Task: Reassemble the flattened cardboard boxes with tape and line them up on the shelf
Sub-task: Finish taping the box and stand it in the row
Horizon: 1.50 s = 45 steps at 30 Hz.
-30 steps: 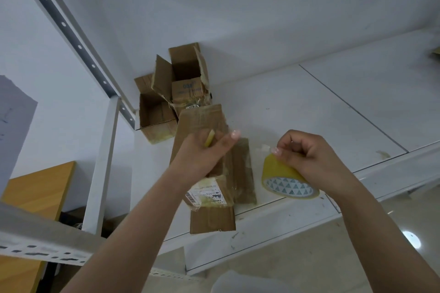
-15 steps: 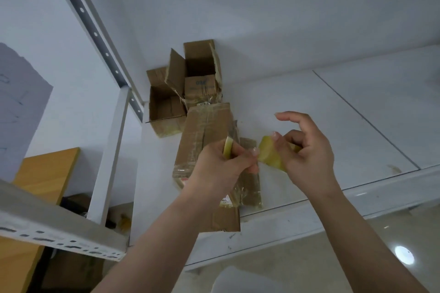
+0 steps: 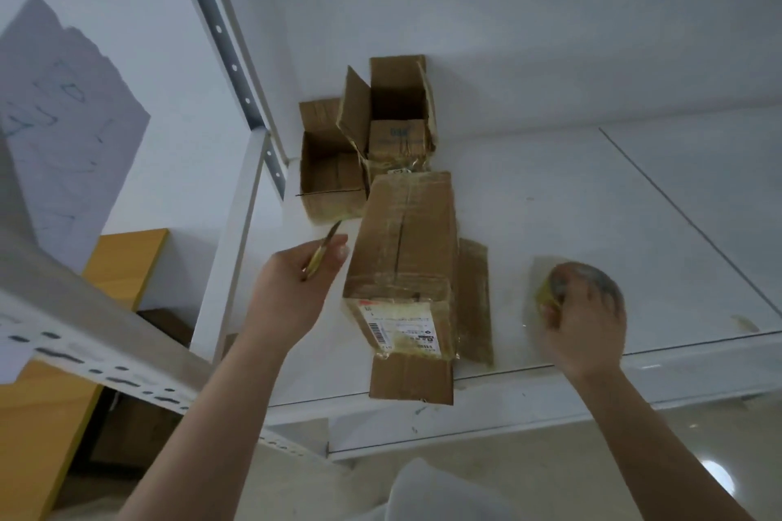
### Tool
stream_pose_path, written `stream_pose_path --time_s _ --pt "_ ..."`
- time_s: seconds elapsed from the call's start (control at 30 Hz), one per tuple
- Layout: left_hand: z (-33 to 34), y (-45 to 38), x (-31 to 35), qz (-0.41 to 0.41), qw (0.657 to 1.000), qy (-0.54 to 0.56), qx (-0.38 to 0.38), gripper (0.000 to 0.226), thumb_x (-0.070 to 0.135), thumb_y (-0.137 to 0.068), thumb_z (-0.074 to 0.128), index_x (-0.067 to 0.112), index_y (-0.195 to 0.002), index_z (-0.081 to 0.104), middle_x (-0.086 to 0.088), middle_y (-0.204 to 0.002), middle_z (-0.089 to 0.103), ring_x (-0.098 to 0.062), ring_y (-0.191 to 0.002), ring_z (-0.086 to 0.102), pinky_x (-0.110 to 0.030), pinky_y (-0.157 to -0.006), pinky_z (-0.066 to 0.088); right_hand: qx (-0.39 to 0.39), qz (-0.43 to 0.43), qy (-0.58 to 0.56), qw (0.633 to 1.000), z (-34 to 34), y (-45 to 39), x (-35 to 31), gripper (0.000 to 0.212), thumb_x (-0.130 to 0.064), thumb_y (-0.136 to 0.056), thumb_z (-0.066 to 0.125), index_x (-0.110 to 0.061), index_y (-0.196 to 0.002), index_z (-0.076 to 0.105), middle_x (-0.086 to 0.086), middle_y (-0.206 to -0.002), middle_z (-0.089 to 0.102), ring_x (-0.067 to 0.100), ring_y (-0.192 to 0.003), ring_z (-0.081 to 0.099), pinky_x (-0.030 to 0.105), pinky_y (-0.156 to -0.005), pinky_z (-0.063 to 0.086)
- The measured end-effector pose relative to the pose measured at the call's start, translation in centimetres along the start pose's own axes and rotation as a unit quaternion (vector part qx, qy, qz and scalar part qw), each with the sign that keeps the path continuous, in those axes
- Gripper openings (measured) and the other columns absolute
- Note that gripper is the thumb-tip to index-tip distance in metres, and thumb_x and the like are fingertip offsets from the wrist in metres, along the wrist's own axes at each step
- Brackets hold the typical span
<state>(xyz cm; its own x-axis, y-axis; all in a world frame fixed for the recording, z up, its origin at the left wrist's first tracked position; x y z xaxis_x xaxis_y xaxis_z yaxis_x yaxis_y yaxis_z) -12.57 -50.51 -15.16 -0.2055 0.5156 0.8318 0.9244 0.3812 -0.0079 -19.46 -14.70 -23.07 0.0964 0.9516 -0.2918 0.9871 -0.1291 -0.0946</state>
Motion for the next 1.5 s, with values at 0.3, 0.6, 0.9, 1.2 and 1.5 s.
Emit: stream_pose_path --time_s 0.3,0.6,0.9,1.2,1.5 --pt "4.3 2.0 0.5 0.041 0.996 0.002 -0.084 0.083 0.079 -0.059 0.056 0.053 -0.137 0.041 0.025 -0.098 0.070 0.008 -0.086 0.065 -0.018 -0.076 0.054 -0.158 -0.214 -0.206 0.942 -5.4 4.6 -14.5 0.074 -0.082 -0.080 0.022 -0.045 -0.140 0.045 -0.003 -0.151 0.034 0.016 -0.139 0.034 0.036 -0.109 0.036" --pt "4.7 2.7 0.5 0.065 0.987 -0.105 -0.101 0.069 0.070 -0.062 0.053 0.067 -0.125 0.026 0.018 -0.111 0.070 0.003 -0.062 0.057 -0.014 -0.071 0.048 -0.124 -0.247 -0.112 0.954 -4.1 6.2 -15.1 0.075 -0.064 -0.073 0.038 -0.037 -0.143 0.043 0.011 -0.161 0.018 0.031 -0.137 0.040 0.041 -0.107 0.040" --pt "5.2 2.4 0.0 0.090 0.985 -0.085 -0.117 0.066 0.040 -0.087 0.067 0.062 -0.132 0.024 0.011 -0.111 0.071 -0.009 -0.069 0.066 -0.033 -0.079 0.058 -0.105 -0.278 -0.138 0.945 -4.0 6.3 -15.2 0.061 -0.036 -0.088 0.062 -0.026 -0.145 0.041 0.015 -0.159 0.015 0.031 -0.112 0.065 0.044 -0.098 0.051" --pt "3.8 2.2 3.7 0.115 0.954 0.276 -0.026 0.041 0.047 -0.095 0.050 0.027 -0.130 0.055 0.005 -0.115 0.071 -0.013 -0.109 0.066 -0.027 -0.084 0.058 -0.132 -0.246 -0.340 0.898 -7.0 4.4 -13.9 0.056 -0.024 -0.083 0.069 -0.046 -0.129 0.045 0.006 -0.158 0.027 -0.034 -0.115 0.020 0.001 -0.100 0.031" --pt "4.6 3.0 6.3 0.197 0.950 0.241 -0.019 0.036 0.057 -0.080 0.065 0.044 -0.114 0.064 0.000 -0.143 0.052 -0.008 -0.140 0.039 -0.036 -0.105 0.047 -0.117 -0.232 -0.360 0.896 -7.7 3.7 -13.3 0.051 -0.032 -0.084 0.070 -0.050 -0.127 0.049 0.001 -0.154 0.037 -0.024 -0.125 0.026 -0.006 -0.089 0.031"
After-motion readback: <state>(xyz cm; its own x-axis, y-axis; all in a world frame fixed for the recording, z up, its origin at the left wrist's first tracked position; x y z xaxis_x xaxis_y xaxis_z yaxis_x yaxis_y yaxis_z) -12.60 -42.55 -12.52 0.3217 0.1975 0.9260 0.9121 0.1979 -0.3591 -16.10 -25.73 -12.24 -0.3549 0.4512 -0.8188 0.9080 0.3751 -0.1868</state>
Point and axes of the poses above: each hand's wrist, its own y-axis away from the middle knuckle, its own z-axis out of the palm, x = y × z, the point moved 10 cm from there along -y, towards the middle knuckle
